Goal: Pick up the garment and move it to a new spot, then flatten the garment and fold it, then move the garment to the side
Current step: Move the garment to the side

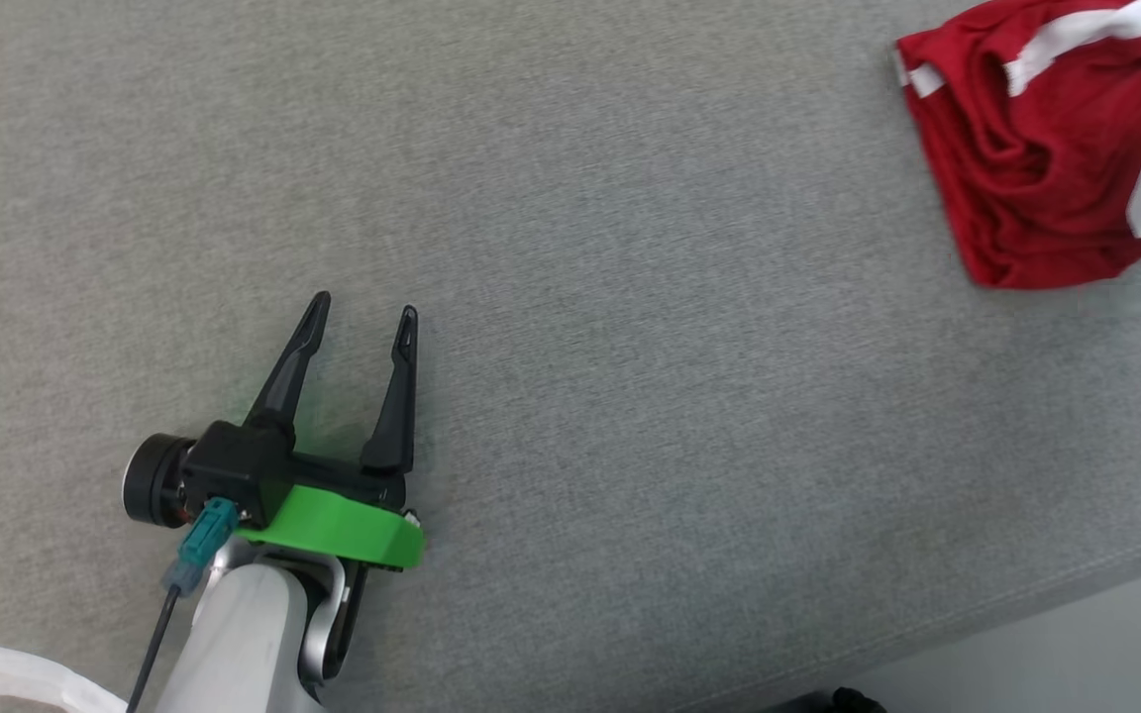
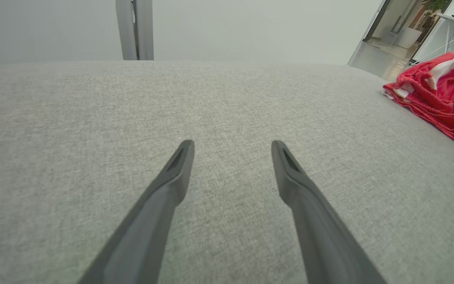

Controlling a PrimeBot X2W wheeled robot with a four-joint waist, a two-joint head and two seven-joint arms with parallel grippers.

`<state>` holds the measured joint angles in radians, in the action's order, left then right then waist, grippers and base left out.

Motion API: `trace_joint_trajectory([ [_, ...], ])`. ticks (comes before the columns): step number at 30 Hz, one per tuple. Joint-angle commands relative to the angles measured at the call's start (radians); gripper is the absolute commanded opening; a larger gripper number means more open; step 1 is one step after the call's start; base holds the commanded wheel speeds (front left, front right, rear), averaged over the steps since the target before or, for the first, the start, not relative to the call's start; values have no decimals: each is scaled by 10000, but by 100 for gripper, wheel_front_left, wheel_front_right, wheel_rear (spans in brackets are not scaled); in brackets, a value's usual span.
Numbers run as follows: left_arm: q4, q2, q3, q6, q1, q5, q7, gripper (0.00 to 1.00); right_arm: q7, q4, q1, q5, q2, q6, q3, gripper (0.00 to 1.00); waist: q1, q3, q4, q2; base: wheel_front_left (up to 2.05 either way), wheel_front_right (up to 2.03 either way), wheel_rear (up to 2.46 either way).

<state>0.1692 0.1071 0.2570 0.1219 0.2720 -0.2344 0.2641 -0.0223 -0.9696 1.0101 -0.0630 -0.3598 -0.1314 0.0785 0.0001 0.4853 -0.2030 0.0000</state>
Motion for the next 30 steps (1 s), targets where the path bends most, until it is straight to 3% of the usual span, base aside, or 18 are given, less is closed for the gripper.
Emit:
trace_joint_trajectory([
  [1, -39, 7, -29, -52, 132, 88, 1, 100, 100, -146, 144, 181, -196, 15, 136, 0, -1, 229, 348, 0, 0, 0, 0],
  [5, -102, -24, -70, -49, 34, 100, 1, 100, 252, -477, 305, 502, -410, 15, 441, 2, -1, 246, 449, 0, 0, 0, 0],
  [6, -108, -31, -80, -49, 5, 98, 1, 100, 281, -543, 317, 580, -410, 15, 538, 44, -1, 237, 453, 0, 0, 0, 0],
  [7, -110, -44, -87, -49, -25, 105, 0, 100, 401, -577, 342, 677, -424, 15, 652, 100, -1, 227, 454, 0, 0, 0, 0],
  [21, 313, -175, -451, -37, -206, -142, 0, 100, 2000, -669, 14, 1496, 396, 15, 685, 100, -1, -669, 134, 0, 0, 0, 0],
  [30, 679, -280, -1236, -42, -462, -379, 0, 100, 2790, 61, -718, 1918, 1319, 15, 492, 100, -1, -1875, 431, 0, 0, 0, 0],
])
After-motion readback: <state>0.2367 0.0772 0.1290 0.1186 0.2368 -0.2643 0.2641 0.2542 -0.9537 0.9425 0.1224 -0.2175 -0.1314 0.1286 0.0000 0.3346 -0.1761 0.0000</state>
